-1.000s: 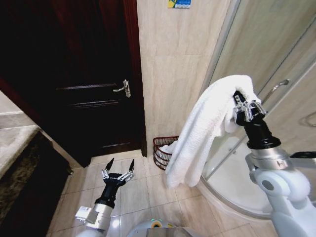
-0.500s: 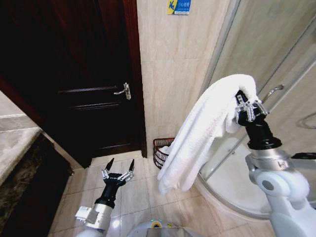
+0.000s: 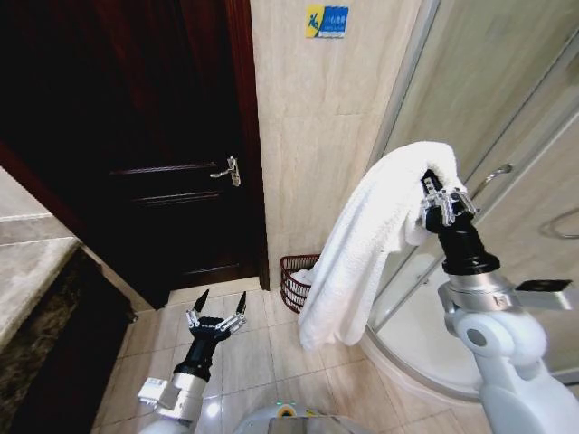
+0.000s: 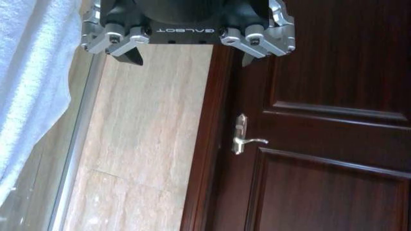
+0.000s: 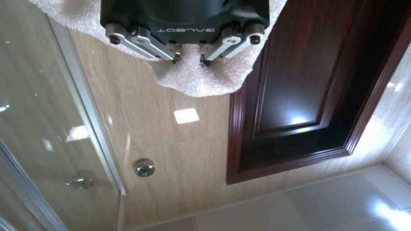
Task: Discard the used towel into the hamper.
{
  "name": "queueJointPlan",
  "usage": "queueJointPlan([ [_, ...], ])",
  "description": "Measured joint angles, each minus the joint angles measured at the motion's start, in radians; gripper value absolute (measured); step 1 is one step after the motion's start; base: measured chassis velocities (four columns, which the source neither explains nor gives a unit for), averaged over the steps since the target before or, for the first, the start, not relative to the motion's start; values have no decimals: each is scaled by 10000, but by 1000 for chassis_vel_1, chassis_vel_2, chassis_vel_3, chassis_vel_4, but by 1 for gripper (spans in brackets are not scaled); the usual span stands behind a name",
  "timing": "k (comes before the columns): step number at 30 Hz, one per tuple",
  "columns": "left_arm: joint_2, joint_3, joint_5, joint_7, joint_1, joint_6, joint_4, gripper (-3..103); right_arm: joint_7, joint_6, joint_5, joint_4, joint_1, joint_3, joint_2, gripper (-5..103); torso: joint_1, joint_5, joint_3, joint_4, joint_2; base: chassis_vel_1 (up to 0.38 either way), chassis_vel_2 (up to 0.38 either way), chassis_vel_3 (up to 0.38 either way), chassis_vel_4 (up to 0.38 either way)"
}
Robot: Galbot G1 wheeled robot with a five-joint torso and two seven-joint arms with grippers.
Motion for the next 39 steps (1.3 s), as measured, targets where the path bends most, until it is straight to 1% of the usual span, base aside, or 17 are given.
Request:
queueJointPlan([
  [1,0,0,1,0,0,0,0,100,-18,8,-33,-22,-4,-18,30,8,56,1,74,0,131,0,0,0,0],
  [2,0,0,1,0,0,0,0,100,-18,8,-33,-22,-4,-18,30,8,56,1,74,0,131,0,0,0,0],
  [5,0,0,0,0,0,0,0,100,-63,32,-59,-49,-4,-82,83,8,171,0,213,0,385,0,0,0,0],
  [6,0,0,0,0,0,0,0,100,-63,32,-59,-49,-4,-82,83,8,171,0,213,0,385,0,0,0,0],
  [10,0,0,0,0,0,0,-1,100,-101,40,-59,-50,-49,-63,115,8,301,0,357,0,661,0,0,0,0],
  [12,0,0,0,0,0,0,0,100,-121,40,-60,-49,-56,-52,117,8,319,0,375,0,698,0,0,0,0],
  [14,0,0,0,0,0,0,0,100,-195,34,-77,-45,-76,-14,137,8,397,0,462,0,865,0,0,0,0],
  [18,0,0,0,0,0,0,0,100,-234,20,-103,-39,-107,-13,186,8,440,0,524,0,967,0,0,0,0],
  [29,-1,1,0,0,0,0,0,100,-278,-2,-123,-12,-166,-25,227,8,439,2,530,-1,970,30,31,-28,-28],
  [35,-1,0,0,0,0,1,0,100,-281,-5,-192,5,-183,-95,259,8,420,2,509,2,927,174,184,-151,-175],
  [36,0,0,0,0,0,0,0,100,-281,-5,-190,14,-197,-81,251,8,417,-1,504,-2,920,204,204,-213,-232],
  [38,0,-1,0,0,0,0,0,100,-281,-5,-186,16,-203,-60,238,8,414,-7,501,-1,915,204,204,-210,-224],
  [39,1,-1,1,0,0,0,-1,100,-282,-5,-181,16,-210,-37,224,8,408,5,496,-2,907,205,215,-208,-182],
])
